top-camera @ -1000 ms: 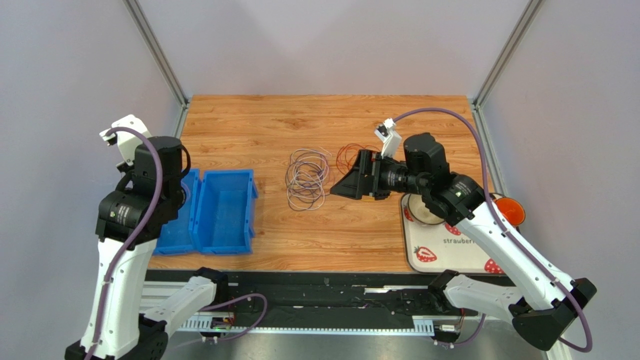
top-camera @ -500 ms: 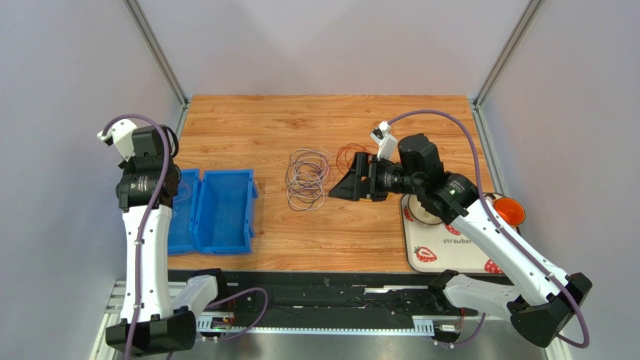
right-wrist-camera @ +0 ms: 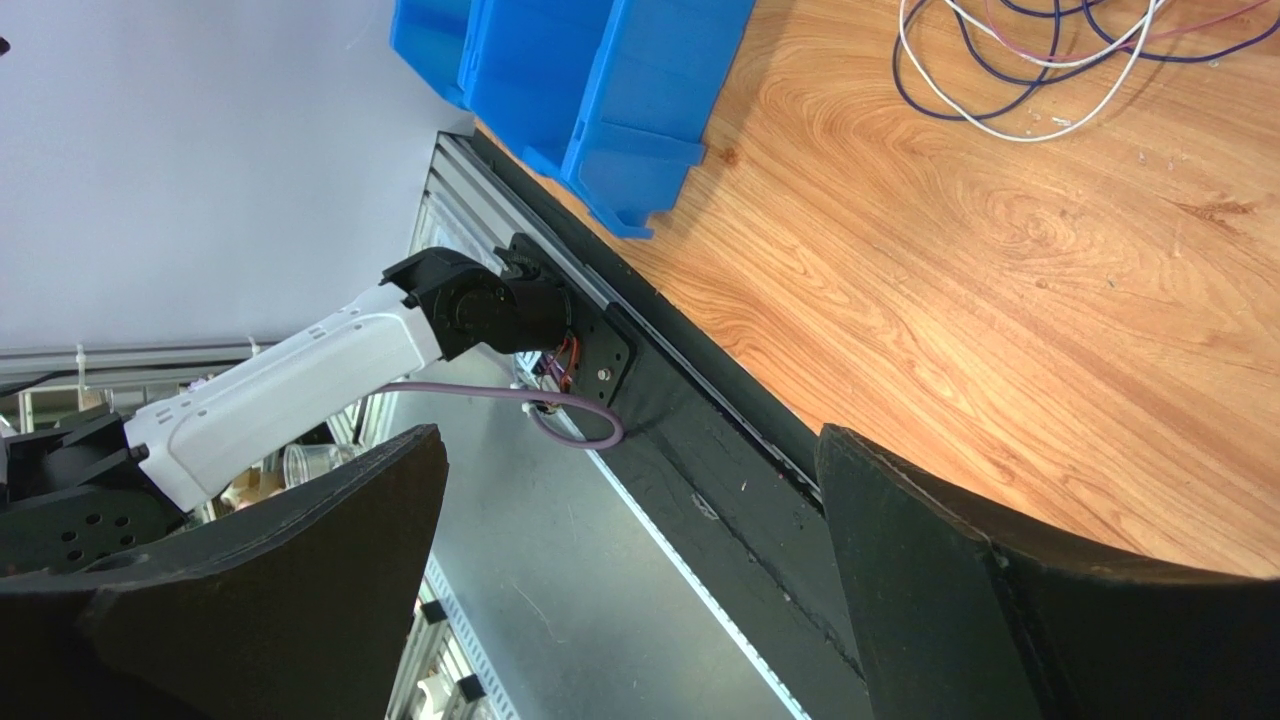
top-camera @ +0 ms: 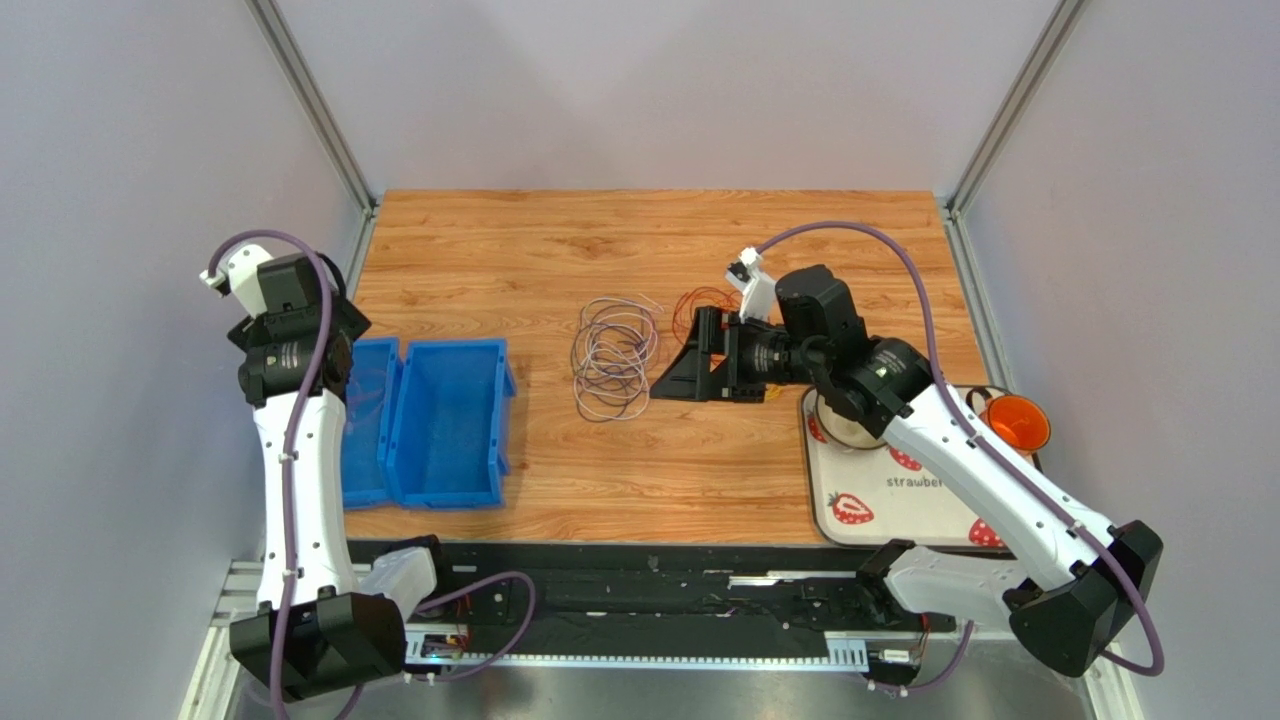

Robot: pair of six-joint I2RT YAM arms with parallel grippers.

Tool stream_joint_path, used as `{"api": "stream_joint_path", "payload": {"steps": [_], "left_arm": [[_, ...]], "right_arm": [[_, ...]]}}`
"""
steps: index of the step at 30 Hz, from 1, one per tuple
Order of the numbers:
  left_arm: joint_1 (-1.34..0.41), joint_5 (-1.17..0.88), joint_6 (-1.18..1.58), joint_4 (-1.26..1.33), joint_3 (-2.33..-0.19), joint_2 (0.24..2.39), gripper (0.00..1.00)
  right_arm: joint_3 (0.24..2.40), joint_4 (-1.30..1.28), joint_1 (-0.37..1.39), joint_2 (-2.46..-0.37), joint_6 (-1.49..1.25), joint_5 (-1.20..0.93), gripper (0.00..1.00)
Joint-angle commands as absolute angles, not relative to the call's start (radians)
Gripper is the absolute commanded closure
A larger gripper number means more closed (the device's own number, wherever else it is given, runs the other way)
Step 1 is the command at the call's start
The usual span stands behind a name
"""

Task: Untangle the cables
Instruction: Place the cable in the bin.

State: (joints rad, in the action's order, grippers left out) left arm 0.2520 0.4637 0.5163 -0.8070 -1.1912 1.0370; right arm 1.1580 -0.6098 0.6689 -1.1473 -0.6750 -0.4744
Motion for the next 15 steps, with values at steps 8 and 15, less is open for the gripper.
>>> {"api": "stream_joint_path", "payload": {"steps": [8, 15], "left_arm": [[0.278, 0.281, 0.505, -0.795, -1.296, 1.025, 0.12], [0.218, 0.111, 0.479, -0.841, -1.315, 0.962, 0.12]], "right_arm": [[1.21, -0.606, 0.667, -1.16, -0.681, -0.485, 0.03], [1.247, -0.635, 0.669, -1.181, -0.687, -0.443, 0.04]]}}
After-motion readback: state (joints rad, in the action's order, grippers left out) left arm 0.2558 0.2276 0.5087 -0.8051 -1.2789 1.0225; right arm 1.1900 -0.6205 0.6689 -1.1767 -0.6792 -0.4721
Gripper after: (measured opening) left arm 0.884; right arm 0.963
